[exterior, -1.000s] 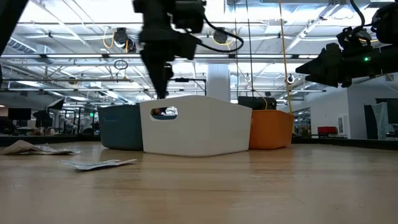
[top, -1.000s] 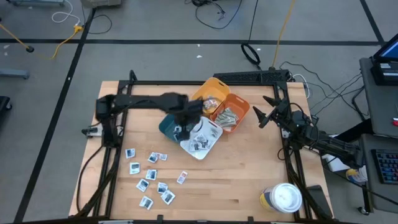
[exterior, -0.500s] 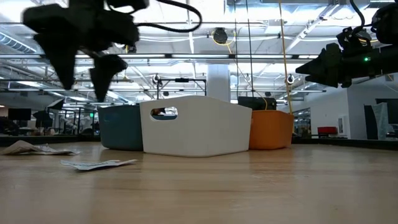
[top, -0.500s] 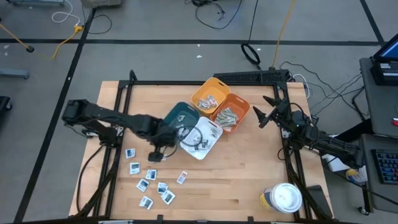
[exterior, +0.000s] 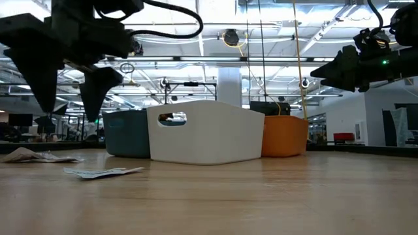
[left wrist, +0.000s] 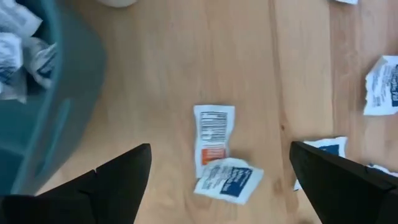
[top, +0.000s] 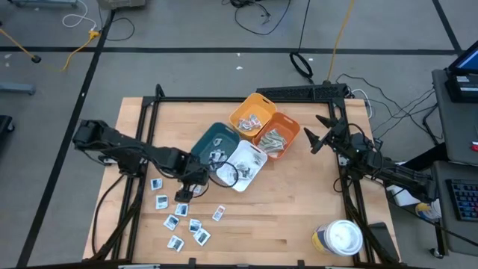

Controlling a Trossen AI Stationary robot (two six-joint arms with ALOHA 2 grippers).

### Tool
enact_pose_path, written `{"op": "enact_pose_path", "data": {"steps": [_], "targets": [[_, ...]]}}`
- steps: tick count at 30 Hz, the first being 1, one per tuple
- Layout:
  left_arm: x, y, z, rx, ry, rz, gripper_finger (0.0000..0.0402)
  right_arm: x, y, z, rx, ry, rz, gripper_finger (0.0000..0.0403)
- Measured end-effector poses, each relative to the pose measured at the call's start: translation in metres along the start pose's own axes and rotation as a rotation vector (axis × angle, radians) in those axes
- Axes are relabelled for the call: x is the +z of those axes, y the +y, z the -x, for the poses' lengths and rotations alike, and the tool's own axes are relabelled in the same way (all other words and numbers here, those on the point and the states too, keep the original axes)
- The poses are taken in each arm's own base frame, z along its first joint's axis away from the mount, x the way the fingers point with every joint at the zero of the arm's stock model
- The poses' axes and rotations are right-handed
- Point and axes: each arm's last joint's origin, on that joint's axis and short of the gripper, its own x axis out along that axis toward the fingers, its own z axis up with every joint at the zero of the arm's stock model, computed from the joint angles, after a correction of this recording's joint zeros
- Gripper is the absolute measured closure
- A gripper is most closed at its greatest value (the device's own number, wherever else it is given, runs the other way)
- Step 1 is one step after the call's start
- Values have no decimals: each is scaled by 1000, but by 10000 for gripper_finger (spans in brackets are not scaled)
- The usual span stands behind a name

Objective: Pick & Place First Aid Supplies
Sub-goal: Put the orange ointment pack into the yellow bin

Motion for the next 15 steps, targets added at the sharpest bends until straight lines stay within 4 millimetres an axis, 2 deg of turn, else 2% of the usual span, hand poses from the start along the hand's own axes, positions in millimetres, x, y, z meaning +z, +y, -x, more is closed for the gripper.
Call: {"op": "enact_pose_path", "data": {"steps": [9, 15], "targets": [[-5, -8, -42, 36, 12, 28, 14, 0, 0, 0, 0, 0, 0, 26], [-11, -9, -60, 42, -5, 28, 14, 0, 0, 0, 0, 0, 0, 26]]}}
